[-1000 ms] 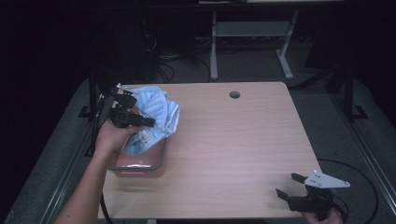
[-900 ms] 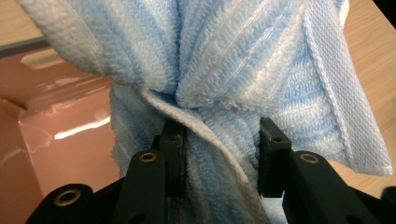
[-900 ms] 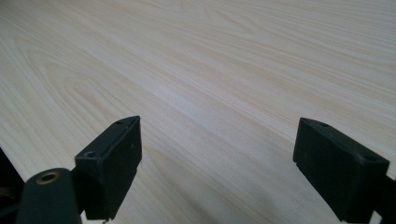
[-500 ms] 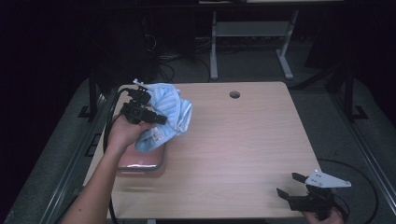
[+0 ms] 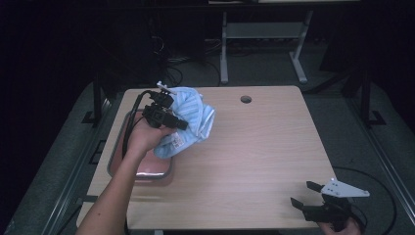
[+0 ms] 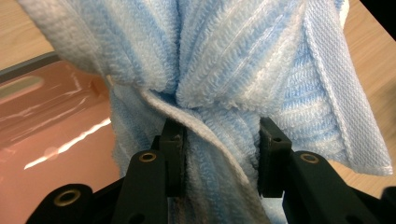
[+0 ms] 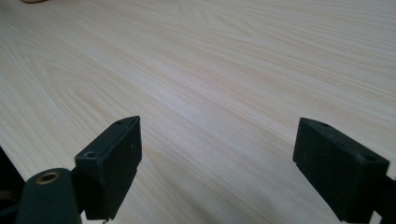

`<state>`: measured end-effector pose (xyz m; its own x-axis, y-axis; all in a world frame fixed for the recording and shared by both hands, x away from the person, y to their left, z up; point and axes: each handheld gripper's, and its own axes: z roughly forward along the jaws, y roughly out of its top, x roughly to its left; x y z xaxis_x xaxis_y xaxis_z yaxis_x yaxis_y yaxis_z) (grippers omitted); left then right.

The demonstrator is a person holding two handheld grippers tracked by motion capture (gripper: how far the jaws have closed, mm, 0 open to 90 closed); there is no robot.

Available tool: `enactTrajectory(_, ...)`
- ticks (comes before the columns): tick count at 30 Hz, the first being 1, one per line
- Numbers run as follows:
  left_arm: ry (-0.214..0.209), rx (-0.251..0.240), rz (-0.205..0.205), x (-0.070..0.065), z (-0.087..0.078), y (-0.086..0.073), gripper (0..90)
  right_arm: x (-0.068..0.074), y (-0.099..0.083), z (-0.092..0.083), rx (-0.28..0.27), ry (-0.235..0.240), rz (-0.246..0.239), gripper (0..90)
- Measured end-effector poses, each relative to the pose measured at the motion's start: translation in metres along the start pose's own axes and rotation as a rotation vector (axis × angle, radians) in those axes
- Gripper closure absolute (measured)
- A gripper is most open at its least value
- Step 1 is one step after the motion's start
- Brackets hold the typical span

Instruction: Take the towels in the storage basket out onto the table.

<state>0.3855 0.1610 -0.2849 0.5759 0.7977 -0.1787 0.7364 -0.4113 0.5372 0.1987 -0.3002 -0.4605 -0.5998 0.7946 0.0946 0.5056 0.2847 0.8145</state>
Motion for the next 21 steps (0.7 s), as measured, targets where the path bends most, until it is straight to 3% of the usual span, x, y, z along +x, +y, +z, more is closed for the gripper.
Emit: enactTrajectory(21,-0.015,0.045,0.056,-0.027,0.026,0.019,62.2,-0.001,0.001,0.000,-0.005,0.002,-0.006,14.9)
